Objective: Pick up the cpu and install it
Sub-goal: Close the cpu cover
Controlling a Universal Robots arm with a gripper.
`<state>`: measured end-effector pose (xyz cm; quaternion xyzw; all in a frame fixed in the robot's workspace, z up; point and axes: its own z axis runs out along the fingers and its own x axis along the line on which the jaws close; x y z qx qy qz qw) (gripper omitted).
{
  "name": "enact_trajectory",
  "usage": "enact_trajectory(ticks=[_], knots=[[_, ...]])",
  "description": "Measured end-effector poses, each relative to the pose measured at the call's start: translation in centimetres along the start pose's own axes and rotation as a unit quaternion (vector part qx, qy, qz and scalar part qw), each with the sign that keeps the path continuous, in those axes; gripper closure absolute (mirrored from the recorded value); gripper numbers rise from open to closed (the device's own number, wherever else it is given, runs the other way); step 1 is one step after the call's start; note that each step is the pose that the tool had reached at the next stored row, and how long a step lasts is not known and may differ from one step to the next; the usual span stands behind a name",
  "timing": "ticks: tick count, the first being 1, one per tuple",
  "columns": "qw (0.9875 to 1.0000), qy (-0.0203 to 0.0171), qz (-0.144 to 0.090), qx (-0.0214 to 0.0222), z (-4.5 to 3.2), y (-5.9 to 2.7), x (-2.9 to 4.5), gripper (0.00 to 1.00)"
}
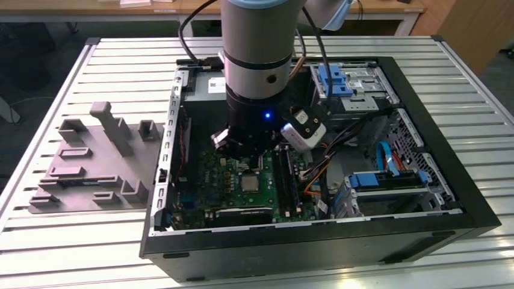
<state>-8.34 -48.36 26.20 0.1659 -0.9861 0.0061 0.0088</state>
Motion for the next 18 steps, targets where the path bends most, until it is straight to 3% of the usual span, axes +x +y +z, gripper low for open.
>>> enact_trajectory(ticks=[1,5,6,10,16,18], knots=[[1.0000,-0.0011,-0.005,-0.0026,0.01,0.00,0.01,0.89],[0.9993,-0.0126,-0.007,-0.0352,0.02,-0.09,0.04,0.89],[0.9992,-0.0131,-0.013,-0.0369,0.06,-0.09,0.04,0.89],[0.9980,-0.0122,-0.049,-0.0369,0.22,-0.09,0.03,0.89],[0.9941,-0.0106,-0.102,-0.0363,0.45,-0.09,0.01,0.89],[0.9937,-0.0105,-0.106,-0.0363,0.49,-0.16,-0.20,0.89]])
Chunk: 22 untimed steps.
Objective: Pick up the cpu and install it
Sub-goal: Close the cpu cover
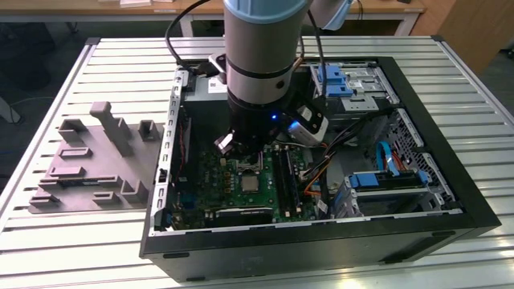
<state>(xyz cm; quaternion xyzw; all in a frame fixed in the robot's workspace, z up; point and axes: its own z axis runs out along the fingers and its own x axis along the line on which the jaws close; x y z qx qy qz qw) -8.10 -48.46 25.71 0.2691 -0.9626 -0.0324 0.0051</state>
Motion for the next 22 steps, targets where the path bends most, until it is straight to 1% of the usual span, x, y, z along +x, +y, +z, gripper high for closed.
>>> enact_trajectory(ticks=[2,4,20,21,22], knots=[[1.0000,0.0000,0.000,-0.0001,0.02,-0.21,-0.50,0.89],[1.0000,0.0000,0.000,-0.0001,0.02,-0.28,-0.66,0.89],[1.0000,0.0000,0.000,-0.0001,0.02,-0.35,-0.78,0.89],[1.0000,0.0000,-0.002,0.0000,0.02,-0.35,-0.78,0.89],[1.0000,0.0005,-0.009,-0.0001,0.03,-0.35,-0.78,0.89]])
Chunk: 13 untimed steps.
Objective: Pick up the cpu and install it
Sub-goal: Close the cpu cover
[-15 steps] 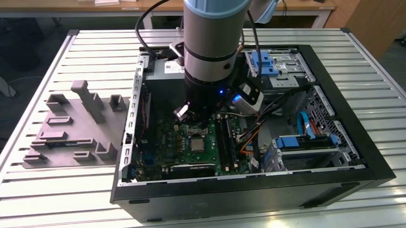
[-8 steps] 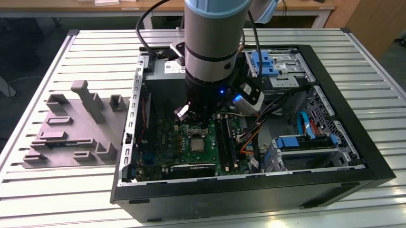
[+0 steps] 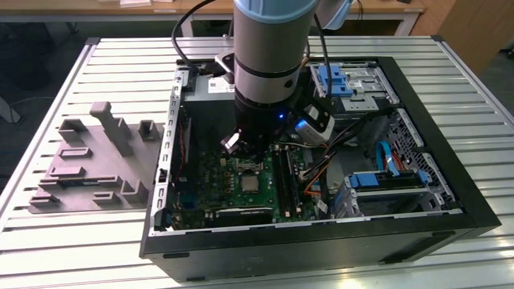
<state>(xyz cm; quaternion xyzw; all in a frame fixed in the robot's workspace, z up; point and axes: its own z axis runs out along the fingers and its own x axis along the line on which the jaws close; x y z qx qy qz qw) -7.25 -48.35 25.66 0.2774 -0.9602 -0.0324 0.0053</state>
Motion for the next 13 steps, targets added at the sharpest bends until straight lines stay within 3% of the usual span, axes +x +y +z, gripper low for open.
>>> enact_trajectory(ticks=[4,5,9,10,13], knots=[[0.9994,0.0022,-0.035,-0.0004,0.12,-0.01,0.01,0.89],[0.9992,0.0011,-0.040,-0.0026,0.16,-0.03,0.00,0.89],[0.9984,-0.0178,-0.044,-0.0302,0.19,-0.10,-0.13,0.89],[0.9981,-0.0212,-0.045,-0.0355,0.22,-0.12,-0.15,0.89],[0.9967,-0.0190,-0.070,-0.0367,0.59,-0.14,-0.15,0.89]])
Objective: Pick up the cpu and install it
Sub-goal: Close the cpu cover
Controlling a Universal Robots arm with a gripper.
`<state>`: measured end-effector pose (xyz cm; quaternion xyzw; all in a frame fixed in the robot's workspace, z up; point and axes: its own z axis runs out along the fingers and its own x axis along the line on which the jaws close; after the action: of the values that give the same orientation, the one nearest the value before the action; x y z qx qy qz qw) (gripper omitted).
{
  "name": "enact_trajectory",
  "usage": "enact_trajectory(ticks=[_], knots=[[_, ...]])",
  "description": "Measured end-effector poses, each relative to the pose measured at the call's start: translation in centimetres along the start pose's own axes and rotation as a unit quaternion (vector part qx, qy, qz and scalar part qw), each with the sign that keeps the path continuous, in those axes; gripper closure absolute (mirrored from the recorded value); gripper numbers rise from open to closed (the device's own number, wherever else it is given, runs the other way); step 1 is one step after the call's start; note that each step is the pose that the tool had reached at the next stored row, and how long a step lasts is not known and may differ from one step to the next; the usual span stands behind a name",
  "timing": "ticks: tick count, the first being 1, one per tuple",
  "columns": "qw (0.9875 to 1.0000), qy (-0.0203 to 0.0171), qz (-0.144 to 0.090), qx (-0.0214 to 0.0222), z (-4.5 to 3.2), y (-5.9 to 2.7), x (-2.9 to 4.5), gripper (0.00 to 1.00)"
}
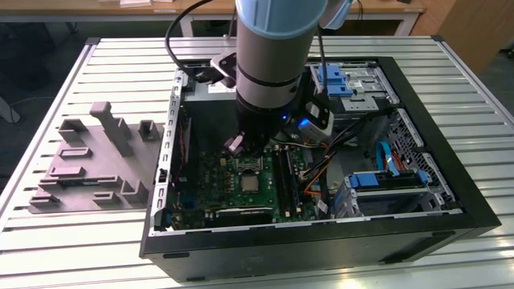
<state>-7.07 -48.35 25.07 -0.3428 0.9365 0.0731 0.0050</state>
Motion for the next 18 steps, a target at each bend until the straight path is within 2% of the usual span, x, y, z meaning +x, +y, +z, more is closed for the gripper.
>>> enact_trajectory(ticks=[5,6,7,9,10,18], knots=[[0.9991,0.0058,-0.043,-0.0026,0.50,-0.07,0.02,0.89],[0.9988,0.0060,-0.048,-0.0033,0.53,-0.10,0.01,0.89],[0.9987,0.0052,-0.051,-0.0049,0.55,-0.14,-0.03,0.89],[0.9985,0.0009,-0.053,-0.0099,0.63,-0.36,-0.29,0.89],[0.9985,0.0002,-0.053,-0.0107,0.69,-0.50,-0.45,0.89],[0.9985,0.0001,-0.053,-0.0111,0.79,-0.71,-0.66,0.89]])
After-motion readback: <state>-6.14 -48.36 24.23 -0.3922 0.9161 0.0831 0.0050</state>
